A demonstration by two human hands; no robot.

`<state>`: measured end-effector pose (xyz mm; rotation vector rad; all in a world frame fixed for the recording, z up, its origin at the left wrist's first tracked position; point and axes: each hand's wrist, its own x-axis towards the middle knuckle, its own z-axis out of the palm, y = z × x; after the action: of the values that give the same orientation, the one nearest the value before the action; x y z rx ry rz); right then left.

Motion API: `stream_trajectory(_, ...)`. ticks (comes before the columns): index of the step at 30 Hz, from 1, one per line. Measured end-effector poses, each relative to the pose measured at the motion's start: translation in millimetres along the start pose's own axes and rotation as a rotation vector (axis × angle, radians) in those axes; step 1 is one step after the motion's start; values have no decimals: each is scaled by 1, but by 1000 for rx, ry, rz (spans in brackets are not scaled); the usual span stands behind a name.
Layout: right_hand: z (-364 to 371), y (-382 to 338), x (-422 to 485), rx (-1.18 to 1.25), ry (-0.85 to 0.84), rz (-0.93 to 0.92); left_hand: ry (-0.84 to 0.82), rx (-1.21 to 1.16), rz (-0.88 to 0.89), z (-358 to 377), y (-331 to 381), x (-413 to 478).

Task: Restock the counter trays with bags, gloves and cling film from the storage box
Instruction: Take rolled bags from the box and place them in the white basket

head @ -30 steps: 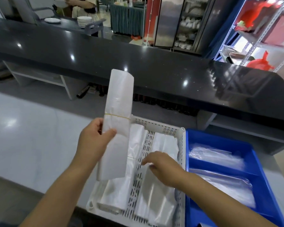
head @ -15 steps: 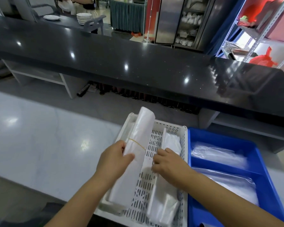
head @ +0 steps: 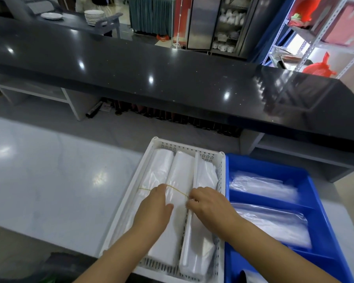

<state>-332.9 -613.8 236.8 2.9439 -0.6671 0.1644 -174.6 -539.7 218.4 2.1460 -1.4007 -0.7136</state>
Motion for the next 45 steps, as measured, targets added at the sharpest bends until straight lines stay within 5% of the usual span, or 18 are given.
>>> stream_trajectory(6, 2, -5, 1, 74, 3, 28, 95, 364, 168, -3, -6, -6)
stream_trajectory(13, -1, 16, -5, 30, -78, 75, -122, 479, 299, 0, -23, -19)
stream_trajectory(21, -1, 20, 4, 169, -74, -17, -83, 419, 224, -5, -15, -32)
stream_trajectory(30, -1, -14, 41, 318, -86, -247, 392, 184, -120, -61, -45, -108)
stream_trajectory(34, -2, -54, 36, 304, -170, -322, 462, 171, -230, -76, -68, -151)
stream_trajectory(45, 1, -90, 11, 216, -252, -137, 355, 99, -46, -77, -75, -162)
